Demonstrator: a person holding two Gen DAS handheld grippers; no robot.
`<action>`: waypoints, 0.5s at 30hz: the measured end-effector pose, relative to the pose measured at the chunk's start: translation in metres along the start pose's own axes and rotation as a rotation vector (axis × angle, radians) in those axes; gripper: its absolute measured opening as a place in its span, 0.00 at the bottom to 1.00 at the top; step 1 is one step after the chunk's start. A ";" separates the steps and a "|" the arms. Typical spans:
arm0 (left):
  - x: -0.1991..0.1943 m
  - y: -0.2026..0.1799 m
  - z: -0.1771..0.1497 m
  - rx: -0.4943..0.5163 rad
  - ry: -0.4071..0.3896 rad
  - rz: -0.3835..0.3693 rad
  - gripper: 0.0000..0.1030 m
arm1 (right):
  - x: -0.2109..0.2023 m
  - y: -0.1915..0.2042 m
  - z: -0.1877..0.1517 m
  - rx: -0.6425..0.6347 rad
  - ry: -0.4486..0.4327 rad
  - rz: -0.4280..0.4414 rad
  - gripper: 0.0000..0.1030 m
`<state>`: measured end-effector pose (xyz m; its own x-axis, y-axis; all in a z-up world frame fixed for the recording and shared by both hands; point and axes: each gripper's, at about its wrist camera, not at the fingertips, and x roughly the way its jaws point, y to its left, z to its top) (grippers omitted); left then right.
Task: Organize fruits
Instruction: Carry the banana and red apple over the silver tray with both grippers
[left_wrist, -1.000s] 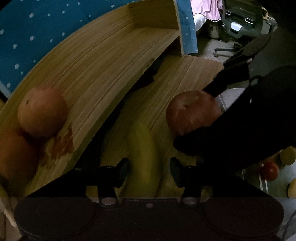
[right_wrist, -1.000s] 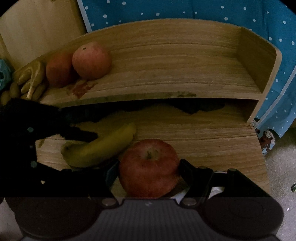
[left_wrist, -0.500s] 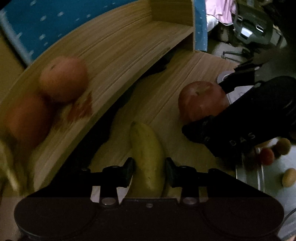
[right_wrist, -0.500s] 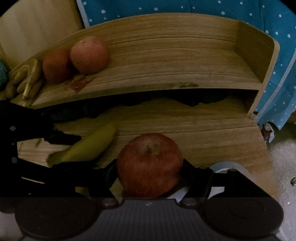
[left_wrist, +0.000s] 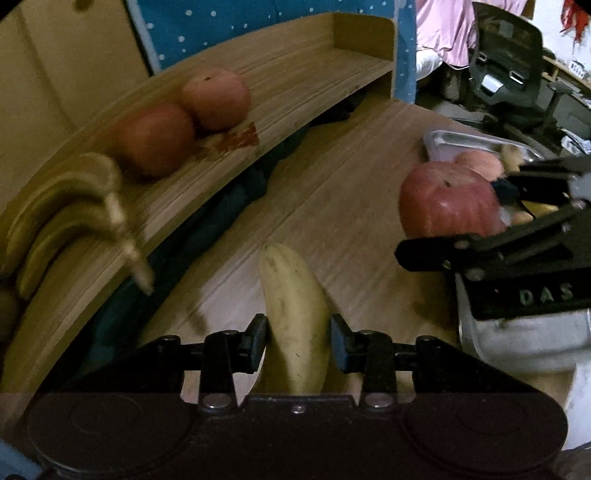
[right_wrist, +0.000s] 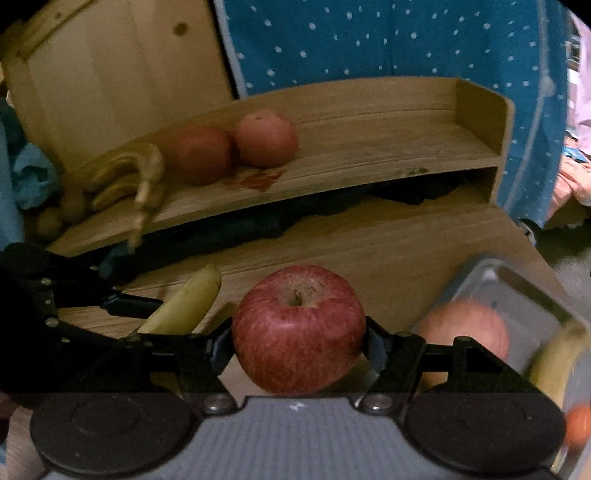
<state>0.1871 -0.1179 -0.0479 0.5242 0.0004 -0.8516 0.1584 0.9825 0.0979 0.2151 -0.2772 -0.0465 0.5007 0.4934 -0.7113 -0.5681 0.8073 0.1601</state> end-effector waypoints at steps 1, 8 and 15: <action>-0.007 0.001 -0.006 0.005 -0.005 -0.008 0.37 | -0.005 0.007 -0.004 0.010 -0.008 -0.007 0.71; -0.043 -0.007 -0.043 0.064 -0.029 -0.092 0.37 | -0.054 0.047 -0.047 0.112 -0.042 -0.070 0.72; -0.057 -0.037 -0.046 0.120 -0.056 -0.171 0.37 | -0.098 0.043 -0.086 0.244 -0.056 -0.164 0.72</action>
<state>0.1129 -0.1459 -0.0269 0.5263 -0.1781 -0.8314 0.3455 0.9383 0.0177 0.0860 -0.3187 -0.0287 0.6120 0.3612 -0.7035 -0.3062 0.9284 0.2103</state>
